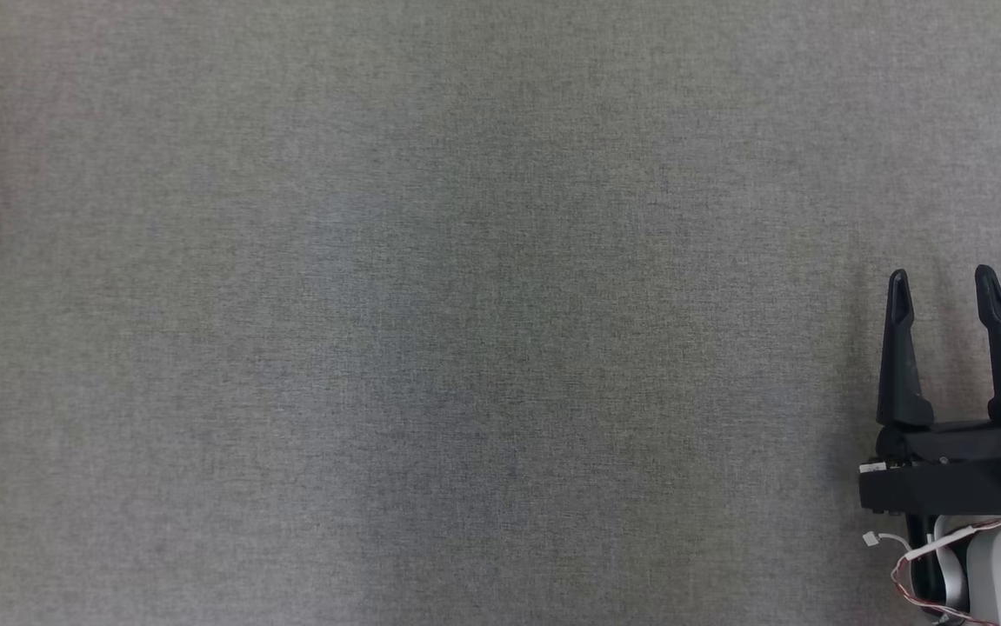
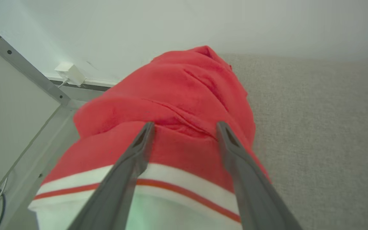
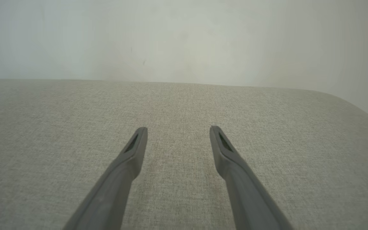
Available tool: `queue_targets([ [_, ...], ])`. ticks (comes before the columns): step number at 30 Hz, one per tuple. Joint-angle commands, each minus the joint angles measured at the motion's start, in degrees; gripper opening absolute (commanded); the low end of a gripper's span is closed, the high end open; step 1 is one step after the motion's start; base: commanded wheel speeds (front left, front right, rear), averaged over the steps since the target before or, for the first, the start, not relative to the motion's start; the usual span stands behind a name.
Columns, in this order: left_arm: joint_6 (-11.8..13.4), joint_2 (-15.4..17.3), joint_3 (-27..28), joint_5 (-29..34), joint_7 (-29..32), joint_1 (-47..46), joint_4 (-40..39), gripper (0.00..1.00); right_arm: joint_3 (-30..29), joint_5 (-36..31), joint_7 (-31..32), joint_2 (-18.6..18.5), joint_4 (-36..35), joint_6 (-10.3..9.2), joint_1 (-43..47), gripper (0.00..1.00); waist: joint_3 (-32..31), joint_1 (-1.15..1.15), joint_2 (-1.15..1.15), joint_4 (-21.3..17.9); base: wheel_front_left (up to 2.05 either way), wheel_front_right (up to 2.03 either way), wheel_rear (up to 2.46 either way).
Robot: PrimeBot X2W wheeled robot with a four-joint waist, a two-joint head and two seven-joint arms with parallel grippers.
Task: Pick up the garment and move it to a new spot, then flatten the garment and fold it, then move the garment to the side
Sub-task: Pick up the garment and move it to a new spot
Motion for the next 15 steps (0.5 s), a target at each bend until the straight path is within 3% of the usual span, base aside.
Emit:
queue_targets([
  [1, 0.1, 0.8, -0.4, -0.6, 0.7, -0.9, 0.9, 1.00, 0.0, -0.4, -0.1, -0.2, -0.2, -0.12, -0.1, 1.00, 0.3, -0.01, -0.01, -0.4, 0.00, 0.00, 0.00],
  [12, 0.1, 0.8, -6.9, -9.2, 11.6, -1.6, 7.4, 1.00, 0.0, -0.7, -0.1, -0.4, -0.1, -0.12, -0.5, 1.00, 0.2, -0.01, -0.01, -0.6, 0.00, 0.00, 0.00],
  [13, 0.1, 1.1, -7.4, -9.4, 11.8, -1.6, 7.5, 0.40, 0.0, -0.8, -0.1, -0.4, -0.1, -0.12, -0.6, 1.00, 0.1, -0.01, -0.01, -0.6, 0.00, 0.00, 0.00],
  [14, 0.1, 1.1, -7.7, -10.2, 12.1, -1.7, 7.8, 0.00, 0.1, -0.8, -0.1, -0.3, 0.0, -0.12, -0.7, 1.00, 0.1, -0.01, -0.01, -0.6, 0.00, 0.00, 0.00],
  [15, 0.1, 1.2, -8.3, -10.4, 12.4, -1.7, 8.2, 0.00, 0.2, -0.9, -0.1, -0.3, 0.0, -0.12, -0.7, 1.00, 0.0, -0.01, -0.01, -0.6, 0.00, 0.00, 0.00],
])
